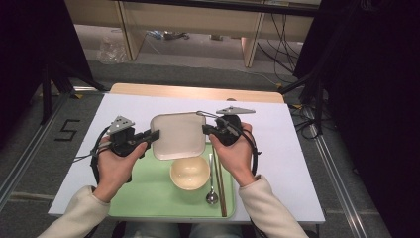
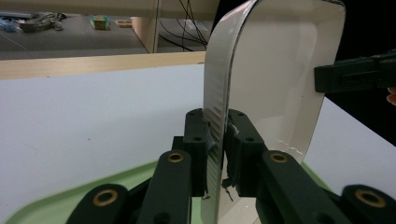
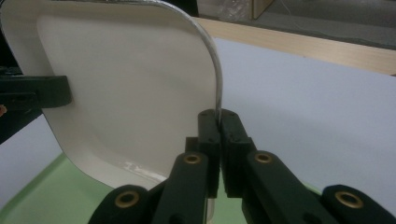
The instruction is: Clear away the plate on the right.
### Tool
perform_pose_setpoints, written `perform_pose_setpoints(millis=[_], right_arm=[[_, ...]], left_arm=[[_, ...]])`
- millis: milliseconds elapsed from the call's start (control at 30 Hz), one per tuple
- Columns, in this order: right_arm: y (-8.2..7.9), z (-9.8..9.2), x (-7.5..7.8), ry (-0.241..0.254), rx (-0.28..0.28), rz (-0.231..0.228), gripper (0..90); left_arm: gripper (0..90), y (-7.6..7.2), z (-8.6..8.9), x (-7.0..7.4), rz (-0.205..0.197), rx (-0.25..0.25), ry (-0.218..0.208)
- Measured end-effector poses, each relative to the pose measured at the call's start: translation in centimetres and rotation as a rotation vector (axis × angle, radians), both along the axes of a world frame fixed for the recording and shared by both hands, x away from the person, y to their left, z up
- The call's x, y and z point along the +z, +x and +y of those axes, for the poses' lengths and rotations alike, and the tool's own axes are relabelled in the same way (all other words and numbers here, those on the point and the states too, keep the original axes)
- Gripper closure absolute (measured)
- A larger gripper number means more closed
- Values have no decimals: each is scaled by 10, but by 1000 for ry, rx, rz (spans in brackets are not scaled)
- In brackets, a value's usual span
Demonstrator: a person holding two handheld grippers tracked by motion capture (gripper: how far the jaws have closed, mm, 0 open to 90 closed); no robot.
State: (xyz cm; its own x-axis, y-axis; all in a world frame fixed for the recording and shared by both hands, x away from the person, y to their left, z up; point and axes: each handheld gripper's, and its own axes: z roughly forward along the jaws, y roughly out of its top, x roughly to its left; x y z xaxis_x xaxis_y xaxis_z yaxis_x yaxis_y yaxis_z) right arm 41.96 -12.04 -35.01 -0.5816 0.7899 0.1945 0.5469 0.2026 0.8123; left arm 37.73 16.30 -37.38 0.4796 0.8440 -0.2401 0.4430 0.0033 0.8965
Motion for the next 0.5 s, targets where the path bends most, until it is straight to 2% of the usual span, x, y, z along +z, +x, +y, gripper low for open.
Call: perform_pose_setpoints(millis=[67, 167, 233, 300, 333, 500], right_arm=[[-3, 2, 1, 17, -12, 18, 891], [-2, 1, 0, 17, -5, 22, 891], [-1, 1, -1, 30, -10, 36, 889], [-1, 0, -2, 19, -23, 39, 889], [-1, 1, -2, 34, -29, 55, 889], [0, 1, -3, 26, -13, 42, 886]], left_arm=[[788, 0, 1, 0, -8, 8, -1], [797, -1, 2, 2, -29, 10, 12], [808, -2, 2, 3, -35, 9, 20], [818, -2, 2, 3, -31, 13, 23], [819, -2, 2, 3, -31, 13, 23], [826, -4, 4, 7, -63, 13, 61]])
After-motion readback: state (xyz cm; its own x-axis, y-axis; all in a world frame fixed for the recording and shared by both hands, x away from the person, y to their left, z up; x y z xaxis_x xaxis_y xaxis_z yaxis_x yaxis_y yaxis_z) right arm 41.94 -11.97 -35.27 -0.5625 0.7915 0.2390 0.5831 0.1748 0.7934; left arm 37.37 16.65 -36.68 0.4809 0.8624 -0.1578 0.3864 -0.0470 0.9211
